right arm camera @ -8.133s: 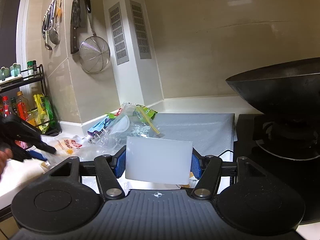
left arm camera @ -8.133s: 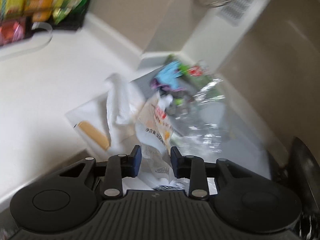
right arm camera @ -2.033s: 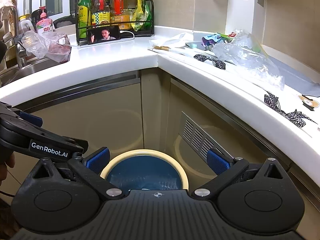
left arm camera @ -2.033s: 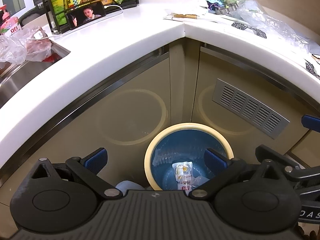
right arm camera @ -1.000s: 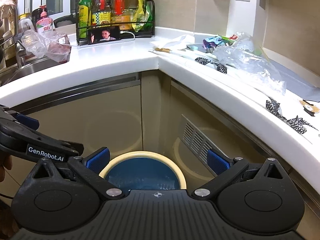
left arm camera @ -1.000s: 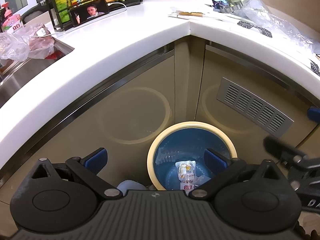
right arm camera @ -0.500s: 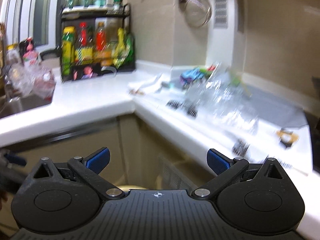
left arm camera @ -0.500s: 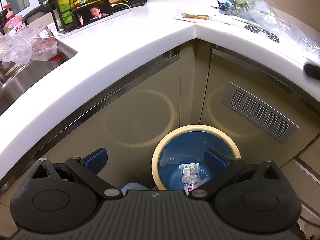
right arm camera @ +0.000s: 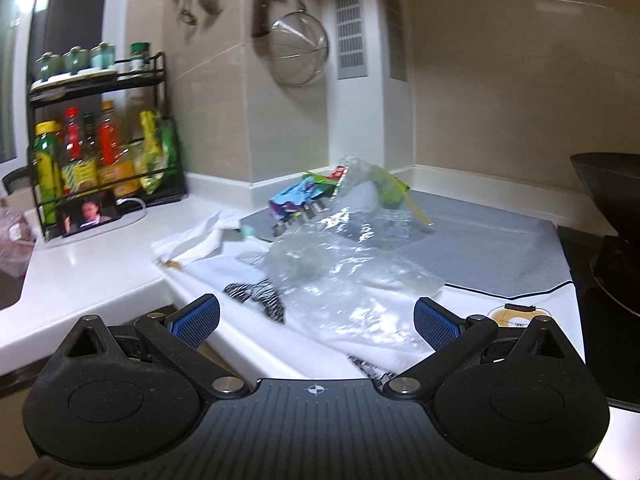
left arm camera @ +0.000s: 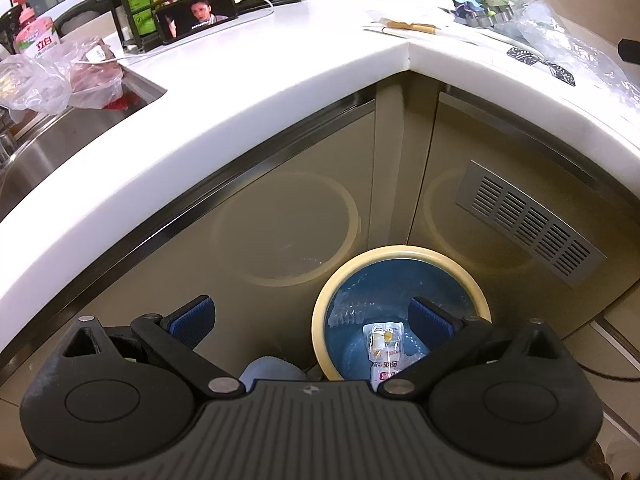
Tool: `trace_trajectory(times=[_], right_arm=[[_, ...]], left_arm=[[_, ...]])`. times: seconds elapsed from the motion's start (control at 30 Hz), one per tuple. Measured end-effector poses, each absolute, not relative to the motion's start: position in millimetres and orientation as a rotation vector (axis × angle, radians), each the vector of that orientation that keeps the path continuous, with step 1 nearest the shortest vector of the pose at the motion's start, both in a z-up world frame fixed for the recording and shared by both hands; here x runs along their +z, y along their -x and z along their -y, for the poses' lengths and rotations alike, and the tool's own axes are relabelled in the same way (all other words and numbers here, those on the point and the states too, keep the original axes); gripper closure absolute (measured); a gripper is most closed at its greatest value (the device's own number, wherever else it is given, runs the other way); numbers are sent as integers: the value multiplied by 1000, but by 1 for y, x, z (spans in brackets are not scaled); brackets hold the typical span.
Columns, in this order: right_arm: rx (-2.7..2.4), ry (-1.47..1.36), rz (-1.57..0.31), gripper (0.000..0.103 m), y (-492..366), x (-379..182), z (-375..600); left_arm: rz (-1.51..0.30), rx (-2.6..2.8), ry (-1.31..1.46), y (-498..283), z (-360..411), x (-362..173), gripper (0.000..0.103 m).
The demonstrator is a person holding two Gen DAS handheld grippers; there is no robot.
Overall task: Collect trash
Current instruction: 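Move the right gripper back up toward the plastic bags on the counter, then grasp the clear plastic bag with the right gripper while the left gripper grasps the white tissue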
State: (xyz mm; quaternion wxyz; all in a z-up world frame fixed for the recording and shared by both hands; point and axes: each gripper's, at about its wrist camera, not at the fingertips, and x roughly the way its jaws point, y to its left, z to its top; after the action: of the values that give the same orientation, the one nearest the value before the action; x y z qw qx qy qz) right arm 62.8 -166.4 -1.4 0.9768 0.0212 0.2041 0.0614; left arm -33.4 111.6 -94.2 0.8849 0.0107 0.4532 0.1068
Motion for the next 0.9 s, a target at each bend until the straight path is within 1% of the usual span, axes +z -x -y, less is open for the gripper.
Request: trace_trajectory(times=[0.1, 0.27, 0.47, 0.53, 0.63, 0.67, 0.7, 0.73, 0.8, 0.83, 0.9], right_arm=[[112, -65, -403, 0, -77, -3, 170], [128, -66, -446, 0, -117, -10, 163], [119, 31, -467, 0, -173, -19, 143], [84, 30, -509, 0, -194, -26, 145], [24, 0, -626, 0, -218, -42, 157], [36, -40, -648, 6, -221, -44, 165], [51, -91, -639, 21, -220, -46, 174], [42, -115, -620, 30, -217, -46, 181], [4, -91, -615, 84, -213, -46, 192], [5, -105, -608, 90, -211, -46, 200], [6, -161, -595, 91, -204, -45, 219]], left_arm=[[-957, 211, -10, 31, -111, -94, 0], [-946, 211, -33, 30, -109, -92, 0], [-965, 237, -13, 28, -113, -90, 0], [-965, 245, -12, 27, -115, -88, 0], [-955, 253, -13, 25, -115, -84, 0], [-949, 252, -14, 23, -116, -81, 0], [-941, 252, -16, 20, -116, -78, 0], [-932, 250, -18, 16, -116, -74, 0], [-907, 238, -23, 7, -114, -65, 0], [-890, 230, -27, 1, -113, -60, 0], [-851, 217, -32, -11, -110, -49, 0]])
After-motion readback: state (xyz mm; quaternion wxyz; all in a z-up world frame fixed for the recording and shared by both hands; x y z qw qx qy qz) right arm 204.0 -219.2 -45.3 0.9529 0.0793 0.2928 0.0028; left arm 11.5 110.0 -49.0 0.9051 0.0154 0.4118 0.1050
